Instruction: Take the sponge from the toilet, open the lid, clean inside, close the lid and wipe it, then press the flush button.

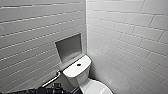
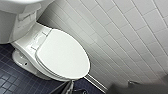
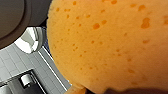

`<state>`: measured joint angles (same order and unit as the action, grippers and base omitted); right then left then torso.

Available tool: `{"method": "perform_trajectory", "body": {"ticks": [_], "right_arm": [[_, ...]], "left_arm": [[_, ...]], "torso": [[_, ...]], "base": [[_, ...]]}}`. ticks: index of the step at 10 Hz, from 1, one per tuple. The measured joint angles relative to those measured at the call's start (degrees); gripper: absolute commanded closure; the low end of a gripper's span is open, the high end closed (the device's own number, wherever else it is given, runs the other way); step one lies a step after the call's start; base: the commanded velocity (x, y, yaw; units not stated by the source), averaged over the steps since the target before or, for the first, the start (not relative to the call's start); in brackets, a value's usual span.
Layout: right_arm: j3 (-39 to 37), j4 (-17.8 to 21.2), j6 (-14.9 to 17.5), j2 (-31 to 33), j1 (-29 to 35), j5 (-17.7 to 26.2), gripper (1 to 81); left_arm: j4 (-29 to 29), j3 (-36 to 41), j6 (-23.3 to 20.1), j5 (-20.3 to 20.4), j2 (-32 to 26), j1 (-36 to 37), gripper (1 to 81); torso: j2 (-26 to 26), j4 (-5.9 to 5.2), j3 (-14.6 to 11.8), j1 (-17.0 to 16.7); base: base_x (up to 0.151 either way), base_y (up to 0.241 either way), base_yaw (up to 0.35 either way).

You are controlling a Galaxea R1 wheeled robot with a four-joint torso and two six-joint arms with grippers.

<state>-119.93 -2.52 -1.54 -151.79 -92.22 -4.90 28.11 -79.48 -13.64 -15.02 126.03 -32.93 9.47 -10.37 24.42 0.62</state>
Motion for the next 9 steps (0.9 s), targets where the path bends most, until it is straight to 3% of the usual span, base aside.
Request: {"method": "perform_trajectory", "body": {"ticks": [3,9], "right_arm": [[0.06,0.0,0.0,0.0,0.05,-0.02,81.1],[0.17,0.02,-0.02,0.05,1.24,-0.33,81.1]], "left_arm": [[3.23,0.0,0.0,-0.41,0.71,5.32,1.0],[7.98,-6.05,0.04,-2.34,6.02,13.28,1.0]], "torso": [[0.0,0.0,1.79,0.0],[-0.11,0.0,10.08,0.07]], "base": [[0.0,0.0,0.0],[0.0,0.0,0.0]]}}
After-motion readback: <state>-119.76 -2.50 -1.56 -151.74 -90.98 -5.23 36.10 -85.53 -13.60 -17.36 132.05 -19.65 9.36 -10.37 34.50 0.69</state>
